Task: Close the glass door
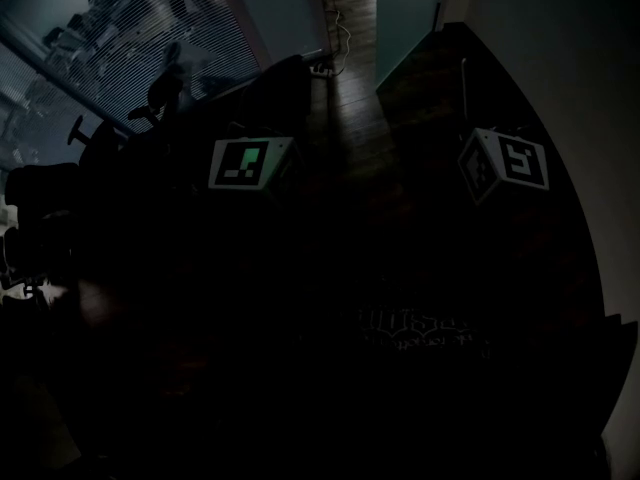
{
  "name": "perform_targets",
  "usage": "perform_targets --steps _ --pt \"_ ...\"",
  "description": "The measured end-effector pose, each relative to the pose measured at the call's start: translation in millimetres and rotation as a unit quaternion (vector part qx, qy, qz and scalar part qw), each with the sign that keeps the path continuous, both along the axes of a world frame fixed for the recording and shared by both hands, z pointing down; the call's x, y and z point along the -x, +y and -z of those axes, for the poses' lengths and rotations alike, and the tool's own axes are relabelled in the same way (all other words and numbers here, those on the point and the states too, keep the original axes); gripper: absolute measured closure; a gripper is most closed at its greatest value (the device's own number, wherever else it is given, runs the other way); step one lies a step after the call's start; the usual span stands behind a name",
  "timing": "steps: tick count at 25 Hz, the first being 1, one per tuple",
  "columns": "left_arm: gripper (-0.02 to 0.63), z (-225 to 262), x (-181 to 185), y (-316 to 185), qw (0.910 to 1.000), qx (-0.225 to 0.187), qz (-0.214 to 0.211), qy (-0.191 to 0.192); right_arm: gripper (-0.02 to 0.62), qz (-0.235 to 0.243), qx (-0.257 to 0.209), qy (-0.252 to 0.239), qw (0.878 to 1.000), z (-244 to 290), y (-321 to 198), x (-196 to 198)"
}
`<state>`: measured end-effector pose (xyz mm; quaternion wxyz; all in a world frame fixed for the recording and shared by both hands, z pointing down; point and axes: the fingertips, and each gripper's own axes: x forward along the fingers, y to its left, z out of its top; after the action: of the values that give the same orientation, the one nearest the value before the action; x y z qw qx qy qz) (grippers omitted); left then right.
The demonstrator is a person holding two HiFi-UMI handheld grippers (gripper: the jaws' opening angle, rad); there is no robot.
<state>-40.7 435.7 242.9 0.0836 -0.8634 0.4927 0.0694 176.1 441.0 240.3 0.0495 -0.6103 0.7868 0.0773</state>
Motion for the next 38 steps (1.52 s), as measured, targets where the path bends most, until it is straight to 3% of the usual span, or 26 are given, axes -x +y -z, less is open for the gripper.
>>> perform_targets --steps 6,28,38 --pt "0.604 0.5 1.0 0.3 1.0000 -0.002 0.002 0.000 0.594 0.007 0.000 -0.015 1.000 -1.8 -1.2 -0.9" --pt "0.604 -2.7 -0.6 4.5 0.9997 0.002 0.023 -0.001 0.592 0.049 0.018 0.007 0.999 -11.4 -7.0 11.2" --pt "0.604 -18.9 -1.4 -5.3 0.9994 0.006 0.034 -0.001 0.592 0.047 0.014 0.002 0.999 -24.2 -17.7 2.8"
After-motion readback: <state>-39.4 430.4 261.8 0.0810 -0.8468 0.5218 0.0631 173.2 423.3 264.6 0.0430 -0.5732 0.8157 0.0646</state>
